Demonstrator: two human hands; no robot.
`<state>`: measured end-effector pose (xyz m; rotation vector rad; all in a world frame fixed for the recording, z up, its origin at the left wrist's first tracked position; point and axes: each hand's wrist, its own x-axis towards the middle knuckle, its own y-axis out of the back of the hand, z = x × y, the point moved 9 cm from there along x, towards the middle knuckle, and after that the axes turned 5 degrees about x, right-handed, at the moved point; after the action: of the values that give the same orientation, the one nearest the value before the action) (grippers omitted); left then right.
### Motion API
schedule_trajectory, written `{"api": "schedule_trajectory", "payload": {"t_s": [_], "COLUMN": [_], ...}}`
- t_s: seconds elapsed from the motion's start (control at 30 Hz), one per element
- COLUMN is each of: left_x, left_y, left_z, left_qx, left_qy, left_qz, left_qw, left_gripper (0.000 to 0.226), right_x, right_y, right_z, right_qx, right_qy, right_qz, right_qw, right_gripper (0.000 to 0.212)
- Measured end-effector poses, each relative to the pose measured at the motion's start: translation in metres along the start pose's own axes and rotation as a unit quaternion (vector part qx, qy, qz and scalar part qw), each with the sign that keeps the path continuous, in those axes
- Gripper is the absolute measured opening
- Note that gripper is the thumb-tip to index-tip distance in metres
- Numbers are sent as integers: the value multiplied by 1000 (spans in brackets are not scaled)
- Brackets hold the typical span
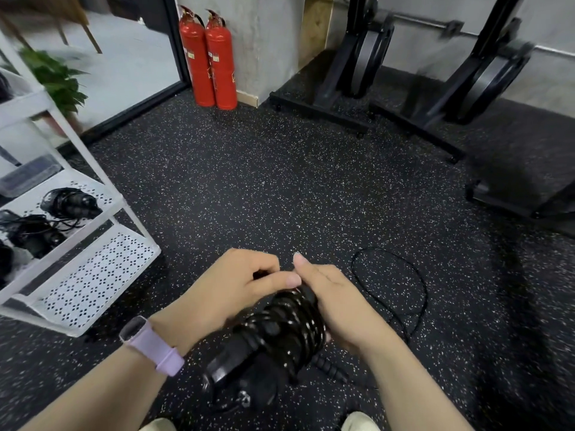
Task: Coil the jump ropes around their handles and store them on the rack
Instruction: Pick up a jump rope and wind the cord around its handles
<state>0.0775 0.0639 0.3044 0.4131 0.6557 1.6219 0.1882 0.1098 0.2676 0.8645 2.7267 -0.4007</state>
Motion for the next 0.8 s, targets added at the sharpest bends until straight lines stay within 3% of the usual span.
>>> {"api": "schedule_trajectory", "payload": {"t_s": [0.07, 0.13, 0.2, 0.33, 0.5, 0.63, 0.8], "left_x": [3, 0, -4, -7, -10, -12, -14], "left_y": [-4, -10, -7, 0, 7, 12, 14], "left_z": [-11, -31, -39, -17, -10, 2, 9], "left_qx": [-74, -124, -25, 190, 332, 371, 363], "left_qy": [39, 102, 95, 31, 6, -45, -92], "left_qz": [-14, -27, 3, 31, 61, 86, 65], "left_qw": [996, 987, 995, 981, 941, 924, 925], "left_gripper": [44, 25, 10, 48, 46, 44, 44], "right_x": [0, -2, -4, -4, -5, -16, -22], "right_y": [1, 0, 4, 34, 70, 91, 97], "right_z": [4, 5, 2, 1, -2, -11, -30], "right_qx": [91, 177, 265, 338, 223, -5, -212], "right_qy": [-27, -41, -41, -16, 17, 38, 69], "right_qz": [13, 19, 34, 142, 259, 351, 340], "right_qw": [995, 983, 963, 930, 940, 936, 913], "right_gripper": [82, 83, 70, 55, 48, 51, 43]}}
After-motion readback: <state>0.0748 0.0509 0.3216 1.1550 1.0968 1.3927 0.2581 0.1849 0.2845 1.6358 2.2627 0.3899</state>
